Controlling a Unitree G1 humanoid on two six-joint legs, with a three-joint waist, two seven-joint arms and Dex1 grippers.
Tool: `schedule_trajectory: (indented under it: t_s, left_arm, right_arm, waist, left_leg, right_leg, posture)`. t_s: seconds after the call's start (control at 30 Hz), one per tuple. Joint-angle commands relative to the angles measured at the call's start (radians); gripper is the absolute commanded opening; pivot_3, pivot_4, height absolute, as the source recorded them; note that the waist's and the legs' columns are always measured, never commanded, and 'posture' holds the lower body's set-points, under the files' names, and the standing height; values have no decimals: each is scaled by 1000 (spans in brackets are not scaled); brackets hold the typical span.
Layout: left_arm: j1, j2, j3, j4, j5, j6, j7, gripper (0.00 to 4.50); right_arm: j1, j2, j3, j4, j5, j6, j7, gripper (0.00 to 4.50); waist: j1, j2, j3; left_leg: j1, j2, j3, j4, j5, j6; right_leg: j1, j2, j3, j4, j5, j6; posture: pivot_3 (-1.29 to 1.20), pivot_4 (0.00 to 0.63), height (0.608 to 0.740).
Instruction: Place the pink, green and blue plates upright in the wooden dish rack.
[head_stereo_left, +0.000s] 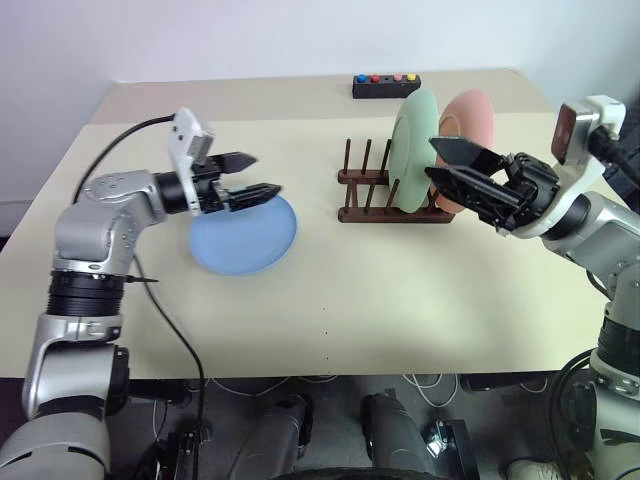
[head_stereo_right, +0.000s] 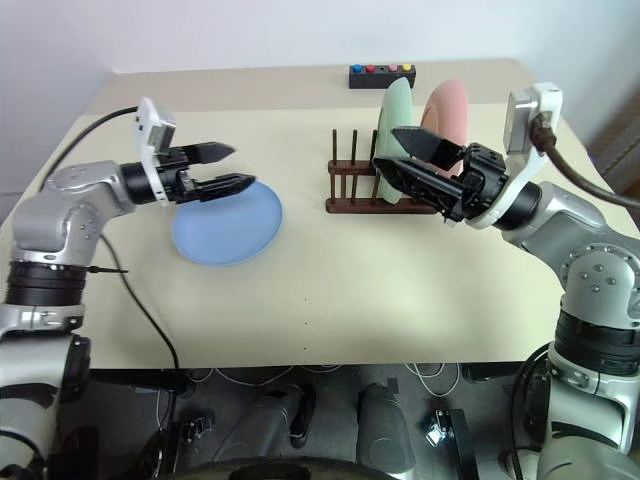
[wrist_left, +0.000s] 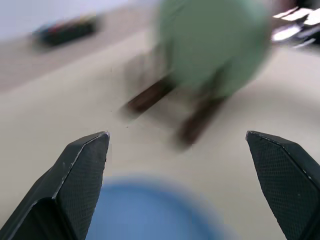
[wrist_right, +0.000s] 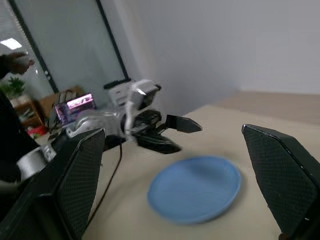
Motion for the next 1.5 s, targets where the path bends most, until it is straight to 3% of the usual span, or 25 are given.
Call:
schedule_trajectory:
  t_s: [0.03,0.23,0.37,0.47,0.77,1.0,1.2,1.33,1.5]
  left_arm:
    - [-71,37,40,116,85,32,132,4500]
    - [-186,74,16,308,151,236,214,4500]
    - [-280,97,-28,400,175,364,155,4500]
    - [-398,102,-70,586,220,417,105,4500]
    - [-609,61,-182,922,366,418,-69,4500]
    - [-634,14,-261,1013,486,378,-175,4500]
    - [-613,-28,-240,1047,521,375,-183,4500]
    - [-578,-45,-216,1061,527,381,-146,3245]
    - [-565,-49,-150,1064,503,396,-96,614]
  right_arm:
    - [-19,-5,-14,-20,22,-18,4,4476]
    - [-12,9,13,-7,-13,-46,21,4476]
    - [-23,24,32,-3,-25,-62,18,4476]
    - [-13,40,37,-14,-33,-79,14,4476]
    - [32,87,40,-66,-50,-127,-27,4476]
    - [58,105,46,-91,-56,-159,-51,4476]
    - [67,103,43,-100,-54,-168,-63,4476]
    - [74,93,34,-107,-47,-165,-75,4500]
    - [81,86,30,-114,-48,-164,-88,4500]
  waist:
    - [5,-1,1]
    - [21,-4,2]
    - [25,-4,2]
    - [24,-6,2]
    - [17,-6,2]
    - [2,-6,2]
    - [0,-6,3]
    - [-3,-6,3]
    - [0,-7,3]
  left_leg:
    - [0,0,0,0,0,0]
    - [-5,0,0,1,0,0]
    - [-8,0,0,2,0,-1]
    - [-13,0,-1,4,1,-2]
    - [-13,0,-1,5,2,-2]
    - [-13,0,-1,6,2,-3]
    - [-13,0,-1,6,2,-3]
    - [-13,0,-1,6,2,-3]
    - [-13,0,-1,7,3,-4]
  right_leg:
    - [0,0,0,0,0,0]
    - [-7,1,-1,0,1,2]
    - [-8,1,-1,1,2,2]
    - [-12,3,-2,2,3,1]
    - [-12,3,-2,3,5,2]
    - [-12,4,-2,4,5,2]
    - [-13,4,-2,5,5,2]
    - [-13,4,-2,5,5,2]
    - [-14,4,-1,9,5,2]
  posture:
    - [0,150,740]
    - [0,150,740]
    - [0,150,740]
    - [0,150,740]
    - [0,150,740]
    - [0,150,740]
    - [0,150,740]
    - [0,150,740]
    - [0,150,740]
